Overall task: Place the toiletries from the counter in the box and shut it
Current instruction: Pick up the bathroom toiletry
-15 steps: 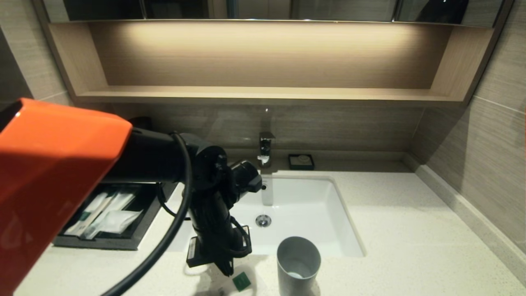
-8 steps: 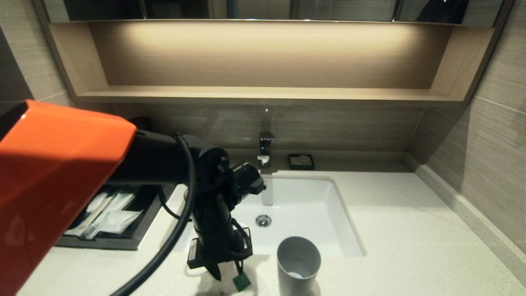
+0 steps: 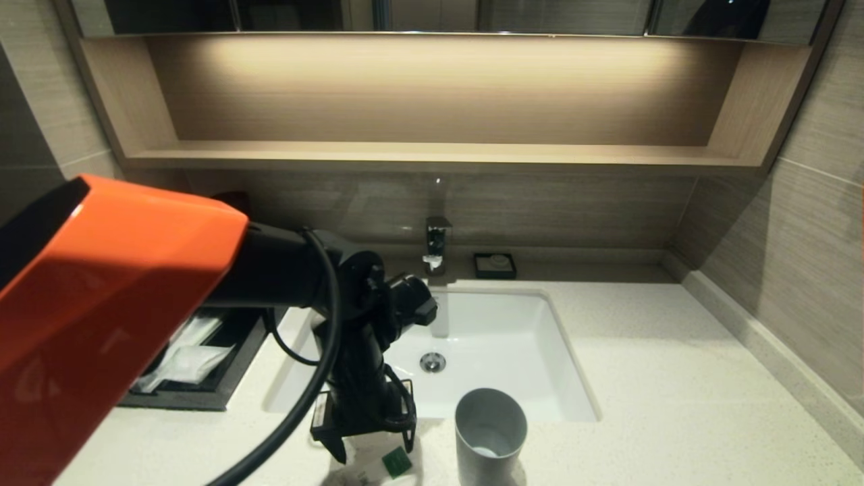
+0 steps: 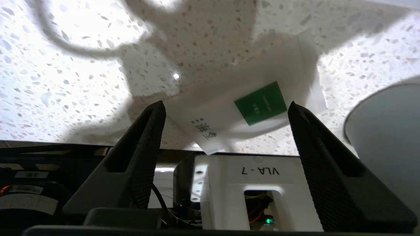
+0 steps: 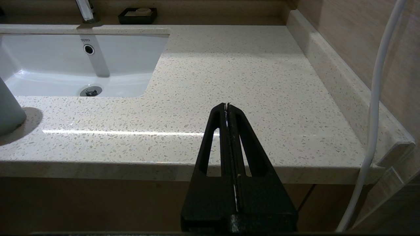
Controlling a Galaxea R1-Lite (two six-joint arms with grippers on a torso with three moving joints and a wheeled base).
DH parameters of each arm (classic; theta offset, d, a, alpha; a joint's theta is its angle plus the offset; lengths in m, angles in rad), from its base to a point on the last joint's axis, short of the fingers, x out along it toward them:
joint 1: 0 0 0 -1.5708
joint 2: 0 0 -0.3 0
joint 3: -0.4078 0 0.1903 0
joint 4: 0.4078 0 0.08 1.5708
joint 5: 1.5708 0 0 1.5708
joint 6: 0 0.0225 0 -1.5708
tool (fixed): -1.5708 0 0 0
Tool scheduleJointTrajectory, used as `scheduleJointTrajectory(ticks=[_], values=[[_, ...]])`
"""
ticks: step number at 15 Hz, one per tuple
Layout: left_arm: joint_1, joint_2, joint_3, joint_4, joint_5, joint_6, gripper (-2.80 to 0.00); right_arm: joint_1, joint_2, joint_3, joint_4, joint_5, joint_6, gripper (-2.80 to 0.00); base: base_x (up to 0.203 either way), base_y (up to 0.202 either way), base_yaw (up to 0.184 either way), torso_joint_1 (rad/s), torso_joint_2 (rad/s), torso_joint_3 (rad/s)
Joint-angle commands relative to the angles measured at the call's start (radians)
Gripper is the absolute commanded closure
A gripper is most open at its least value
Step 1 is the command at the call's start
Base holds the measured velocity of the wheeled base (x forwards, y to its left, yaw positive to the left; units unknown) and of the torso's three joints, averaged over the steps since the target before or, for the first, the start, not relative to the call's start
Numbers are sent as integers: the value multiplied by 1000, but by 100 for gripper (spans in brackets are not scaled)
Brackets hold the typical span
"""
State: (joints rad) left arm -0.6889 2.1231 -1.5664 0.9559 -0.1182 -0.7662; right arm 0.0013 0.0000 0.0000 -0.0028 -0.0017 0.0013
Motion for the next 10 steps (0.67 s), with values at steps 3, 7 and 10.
scheduleJointTrajectory(ticks=[3, 7, 10], values=[[-1, 26, 0, 4, 18, -4, -280, 0, 0, 0, 0, 0, 0, 0, 0, 0, 0, 0, 0, 0], [-1, 26, 0, 3, 18, -4, -280, 0, 0, 0, 0, 0, 0, 0, 0, 0, 0, 0, 0, 0], [-1, 26, 2, 3, 18, -4, -280, 0, 0, 1, 0, 0, 0, 0, 0, 0, 0, 0, 0, 0]])
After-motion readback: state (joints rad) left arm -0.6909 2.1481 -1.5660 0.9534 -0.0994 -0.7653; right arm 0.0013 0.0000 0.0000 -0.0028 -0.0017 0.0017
